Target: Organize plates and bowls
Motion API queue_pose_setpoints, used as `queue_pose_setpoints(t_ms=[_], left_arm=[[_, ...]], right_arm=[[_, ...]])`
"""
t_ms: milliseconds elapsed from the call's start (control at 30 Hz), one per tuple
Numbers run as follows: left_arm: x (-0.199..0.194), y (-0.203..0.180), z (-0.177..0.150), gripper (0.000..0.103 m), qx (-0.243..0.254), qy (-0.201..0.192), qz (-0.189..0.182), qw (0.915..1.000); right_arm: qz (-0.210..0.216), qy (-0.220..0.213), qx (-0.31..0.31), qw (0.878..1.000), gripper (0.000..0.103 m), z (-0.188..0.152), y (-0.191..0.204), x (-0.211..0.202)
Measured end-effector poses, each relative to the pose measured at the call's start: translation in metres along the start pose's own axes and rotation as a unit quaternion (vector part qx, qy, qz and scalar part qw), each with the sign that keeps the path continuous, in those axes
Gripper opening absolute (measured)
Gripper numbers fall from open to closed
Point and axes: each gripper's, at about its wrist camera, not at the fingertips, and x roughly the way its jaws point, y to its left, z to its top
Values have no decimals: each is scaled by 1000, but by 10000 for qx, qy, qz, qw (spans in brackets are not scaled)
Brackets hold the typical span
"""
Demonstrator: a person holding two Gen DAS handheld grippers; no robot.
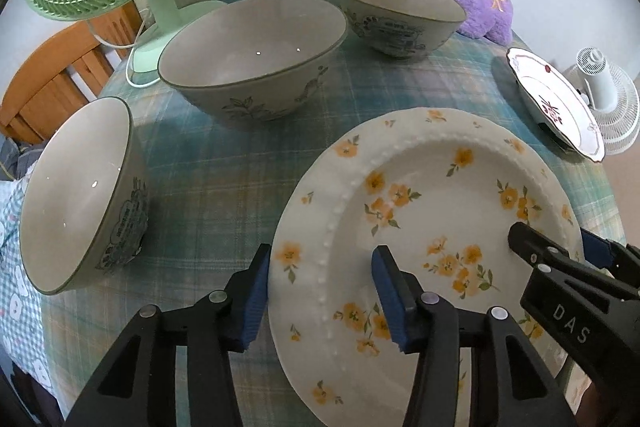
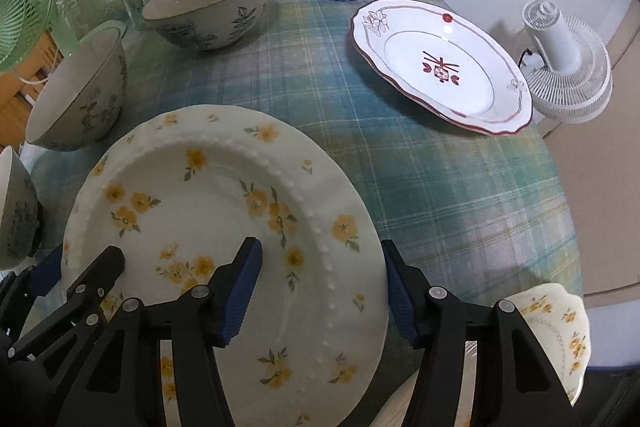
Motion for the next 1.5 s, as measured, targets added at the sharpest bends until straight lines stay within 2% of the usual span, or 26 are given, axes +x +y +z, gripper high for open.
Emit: queue_pose_setpoints(t_ms=[367,867,1100,1500], left_arm=[[-17,2,-1,50,83,-78,-86,9999],[-56,-10,-18,50,304,-347,-100,9989],[-71,-32,-35,50,228,-321,-121,9992],[-84,-94,-70,50,211,-265,-218,9992]], right_arm=[[-36,146,131,9998,62,-5,0,-13],[-23,-133,347,9993,61,-22,-13,-58],[19,-230,312,9992,61,-34,-34,-75],[-2,-228,295,9993,61,-67,-97,-90]])
